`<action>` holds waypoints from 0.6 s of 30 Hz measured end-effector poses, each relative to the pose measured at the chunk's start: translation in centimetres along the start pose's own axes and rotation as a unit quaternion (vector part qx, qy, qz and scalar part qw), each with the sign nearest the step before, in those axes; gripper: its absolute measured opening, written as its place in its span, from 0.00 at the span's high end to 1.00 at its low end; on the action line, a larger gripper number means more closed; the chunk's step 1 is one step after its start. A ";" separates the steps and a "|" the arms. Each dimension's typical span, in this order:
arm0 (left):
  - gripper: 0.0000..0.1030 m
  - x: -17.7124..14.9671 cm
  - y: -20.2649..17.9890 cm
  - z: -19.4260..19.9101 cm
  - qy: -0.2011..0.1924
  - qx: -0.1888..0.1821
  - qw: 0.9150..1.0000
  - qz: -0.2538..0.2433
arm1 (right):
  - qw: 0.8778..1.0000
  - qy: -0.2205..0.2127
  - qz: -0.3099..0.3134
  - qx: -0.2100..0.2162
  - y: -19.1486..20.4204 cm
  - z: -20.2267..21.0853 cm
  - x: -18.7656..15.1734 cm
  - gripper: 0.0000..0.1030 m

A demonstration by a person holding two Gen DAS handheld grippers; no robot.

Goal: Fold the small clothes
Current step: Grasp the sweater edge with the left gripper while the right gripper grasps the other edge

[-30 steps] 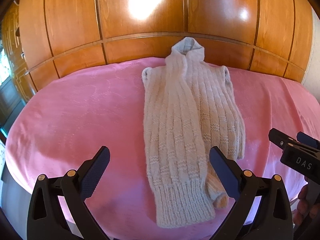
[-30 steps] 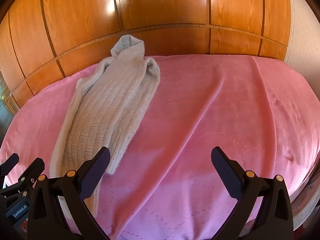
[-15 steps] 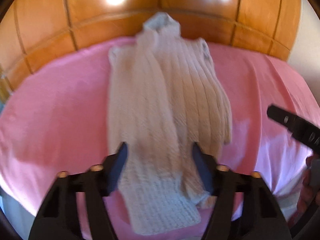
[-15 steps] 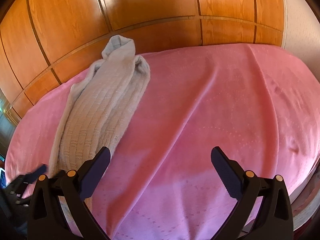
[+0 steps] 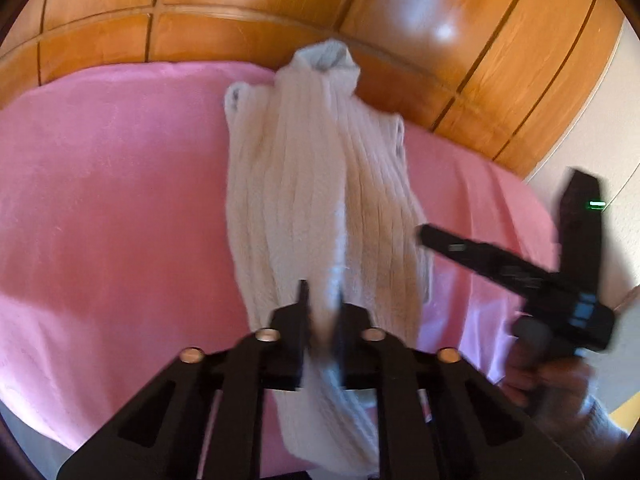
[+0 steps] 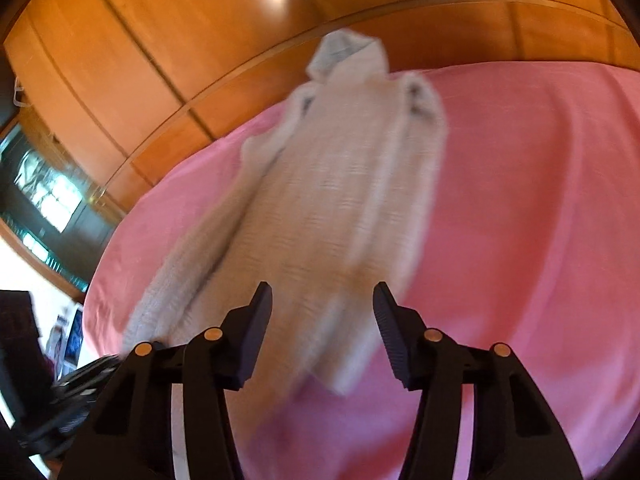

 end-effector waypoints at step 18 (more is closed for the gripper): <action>0.94 12.6 18.3 3.9 -0.082 0.243 0.960 0.115 | 0.959 -0.129 0.079 -0.238 -8.4 8.9 8.3 0.95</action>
Point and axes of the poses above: each gripper's, at about its wrist camera, not at the fingertips, and z roughly against the way its jaws point, y to its left, x to its top, the point moved 2 cm from there along -z, roughly the way its jaws point, and after that the axes turned 2 degrees about -z, right-handed, at the moved point
